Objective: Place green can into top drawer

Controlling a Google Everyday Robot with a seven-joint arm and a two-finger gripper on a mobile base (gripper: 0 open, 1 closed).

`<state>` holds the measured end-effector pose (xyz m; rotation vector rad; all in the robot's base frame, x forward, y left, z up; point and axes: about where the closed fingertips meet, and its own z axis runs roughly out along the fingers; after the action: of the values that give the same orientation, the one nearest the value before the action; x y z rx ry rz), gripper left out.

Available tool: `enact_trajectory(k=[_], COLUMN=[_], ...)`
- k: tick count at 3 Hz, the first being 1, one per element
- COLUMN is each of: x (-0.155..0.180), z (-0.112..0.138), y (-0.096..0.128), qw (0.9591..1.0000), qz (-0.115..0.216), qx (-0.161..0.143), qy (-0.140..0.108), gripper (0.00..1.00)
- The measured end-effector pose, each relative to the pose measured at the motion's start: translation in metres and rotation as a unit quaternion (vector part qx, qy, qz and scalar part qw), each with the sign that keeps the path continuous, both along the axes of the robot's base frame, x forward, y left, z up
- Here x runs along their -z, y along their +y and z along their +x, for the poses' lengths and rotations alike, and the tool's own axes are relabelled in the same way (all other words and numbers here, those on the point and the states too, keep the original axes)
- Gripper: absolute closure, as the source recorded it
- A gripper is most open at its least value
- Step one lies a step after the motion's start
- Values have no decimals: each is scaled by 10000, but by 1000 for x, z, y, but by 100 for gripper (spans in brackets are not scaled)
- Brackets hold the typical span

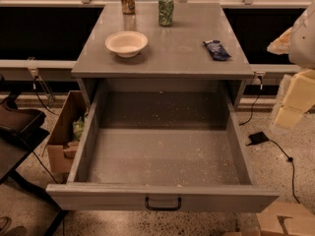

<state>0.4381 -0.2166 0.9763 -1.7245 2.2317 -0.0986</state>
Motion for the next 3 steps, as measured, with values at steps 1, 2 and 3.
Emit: enact_trajectory(k=[1,2,3], x=[0,3,6], z=[0,9,50], y=[0,-3,-11], qw=[10000,9992,9929], qz=[0,205,728], qx=[0,202,446], qy=[0,-260,-829], gripper=[0,0,0])
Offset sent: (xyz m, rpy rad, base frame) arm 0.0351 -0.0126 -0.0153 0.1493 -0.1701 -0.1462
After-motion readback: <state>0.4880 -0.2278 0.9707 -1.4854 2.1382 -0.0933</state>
